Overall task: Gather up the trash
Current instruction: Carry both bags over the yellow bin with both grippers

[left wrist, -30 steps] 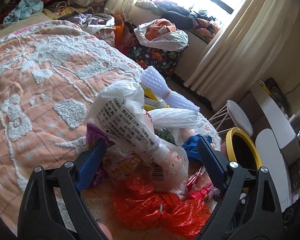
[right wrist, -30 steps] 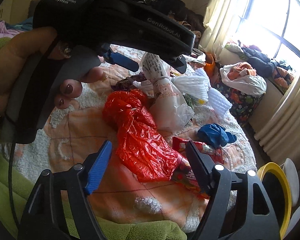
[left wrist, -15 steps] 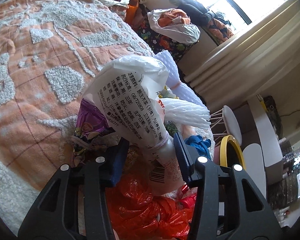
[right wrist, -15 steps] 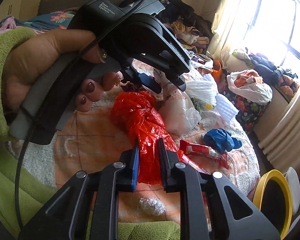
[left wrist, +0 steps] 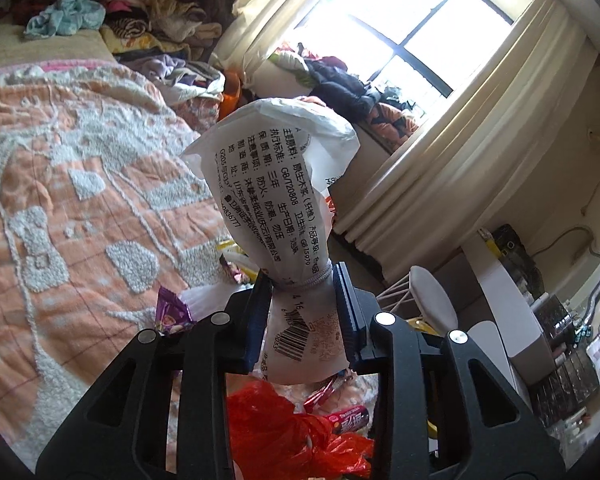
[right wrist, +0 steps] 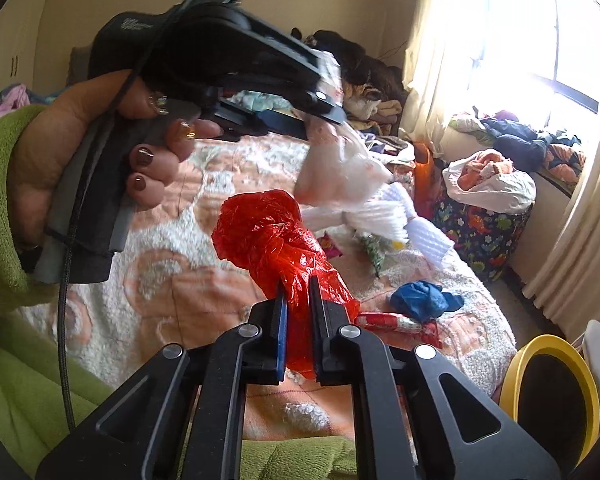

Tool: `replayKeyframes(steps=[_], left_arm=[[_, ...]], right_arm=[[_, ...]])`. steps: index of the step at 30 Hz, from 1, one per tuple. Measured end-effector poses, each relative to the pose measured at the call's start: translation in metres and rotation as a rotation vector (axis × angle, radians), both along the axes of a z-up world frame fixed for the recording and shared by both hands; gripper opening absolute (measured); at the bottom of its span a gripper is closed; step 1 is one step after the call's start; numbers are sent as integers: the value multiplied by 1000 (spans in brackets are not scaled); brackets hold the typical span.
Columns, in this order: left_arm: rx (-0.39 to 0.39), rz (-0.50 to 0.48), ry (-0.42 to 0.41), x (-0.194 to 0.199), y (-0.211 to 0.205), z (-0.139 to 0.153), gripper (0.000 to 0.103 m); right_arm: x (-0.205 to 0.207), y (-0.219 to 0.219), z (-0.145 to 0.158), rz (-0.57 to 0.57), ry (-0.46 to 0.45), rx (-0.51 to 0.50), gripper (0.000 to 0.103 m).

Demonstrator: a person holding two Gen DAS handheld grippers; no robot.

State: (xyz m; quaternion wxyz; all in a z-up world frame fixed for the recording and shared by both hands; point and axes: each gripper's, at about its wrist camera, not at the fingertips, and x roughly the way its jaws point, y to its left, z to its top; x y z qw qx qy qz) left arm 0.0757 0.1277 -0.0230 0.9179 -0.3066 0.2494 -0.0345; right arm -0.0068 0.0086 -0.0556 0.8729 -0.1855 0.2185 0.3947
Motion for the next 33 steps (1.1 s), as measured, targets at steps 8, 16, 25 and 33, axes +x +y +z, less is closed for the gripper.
replayKeyframes(steps=[8, 16, 25, 33], left_arm=[[39, -1, -82, -7, -6, 30, 25], [49, -48, -95, -11, -30, 31, 25], [72, -97, -106, -9, -54, 37, 24], [91, -161, -98, -7, -81, 37, 24]], right_arm=[[13, -35, 23, -108, 0, 104, 9], [21, -74, 36, -226, -19, 162, 9], [29, -112, 44, -324, -26, 210, 8], [35, -140, 48, -395, -23, 248, 8]])
